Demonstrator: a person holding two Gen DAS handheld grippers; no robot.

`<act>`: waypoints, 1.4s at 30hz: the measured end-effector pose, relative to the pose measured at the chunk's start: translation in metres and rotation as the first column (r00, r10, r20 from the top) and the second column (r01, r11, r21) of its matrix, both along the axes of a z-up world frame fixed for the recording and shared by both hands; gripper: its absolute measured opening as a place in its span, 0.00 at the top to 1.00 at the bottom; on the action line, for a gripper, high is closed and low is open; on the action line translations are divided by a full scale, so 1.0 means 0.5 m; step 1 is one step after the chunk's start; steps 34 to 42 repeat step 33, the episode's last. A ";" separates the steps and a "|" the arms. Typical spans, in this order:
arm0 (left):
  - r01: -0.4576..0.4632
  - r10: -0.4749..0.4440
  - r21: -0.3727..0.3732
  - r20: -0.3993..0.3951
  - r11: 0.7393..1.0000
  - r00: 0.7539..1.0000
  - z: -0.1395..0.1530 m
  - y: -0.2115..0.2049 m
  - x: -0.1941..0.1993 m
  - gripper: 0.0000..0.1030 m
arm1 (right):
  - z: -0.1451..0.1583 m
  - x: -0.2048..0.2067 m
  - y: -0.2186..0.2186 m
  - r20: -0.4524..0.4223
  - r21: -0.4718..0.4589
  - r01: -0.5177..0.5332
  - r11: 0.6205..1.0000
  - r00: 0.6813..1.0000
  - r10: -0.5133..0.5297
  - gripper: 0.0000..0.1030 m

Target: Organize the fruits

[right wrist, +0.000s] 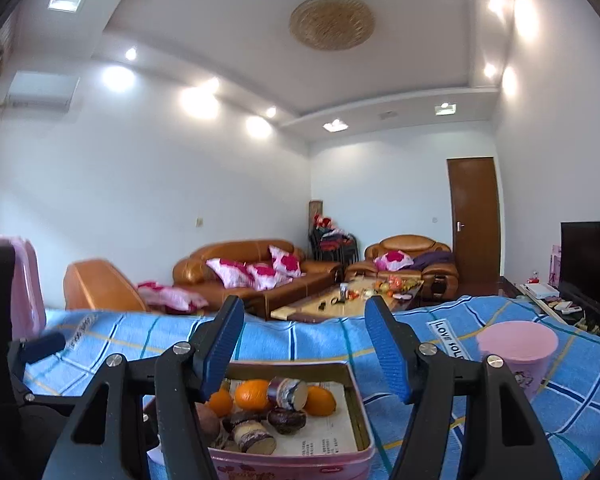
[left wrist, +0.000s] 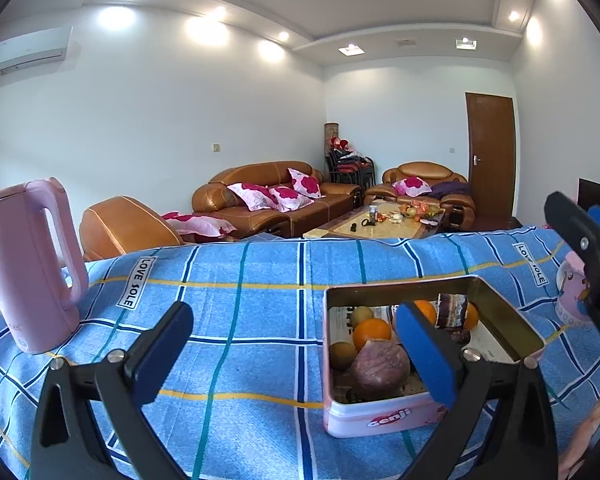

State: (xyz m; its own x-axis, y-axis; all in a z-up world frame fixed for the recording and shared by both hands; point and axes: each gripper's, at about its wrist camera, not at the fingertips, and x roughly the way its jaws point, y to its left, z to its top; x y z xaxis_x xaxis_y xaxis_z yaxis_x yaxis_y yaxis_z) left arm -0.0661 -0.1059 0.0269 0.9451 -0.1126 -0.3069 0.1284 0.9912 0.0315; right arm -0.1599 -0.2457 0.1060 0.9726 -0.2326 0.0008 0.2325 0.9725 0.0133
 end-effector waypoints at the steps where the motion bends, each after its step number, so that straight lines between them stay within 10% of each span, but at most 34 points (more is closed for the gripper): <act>1: 0.000 0.000 0.001 0.001 1.000 1.000 0.000 -0.001 0.000 0.00 | 0.001 0.000 -0.003 -0.004 0.005 0.002 1.000 1.000 -0.002 0.34; 42: 0.002 -0.002 0.011 -0.060 1.000 0.998 -0.005 -0.006 0.016 0.00 | -0.001 0.020 -0.003 -0.061 0.020 0.029 0.999 0.998 -0.027 0.31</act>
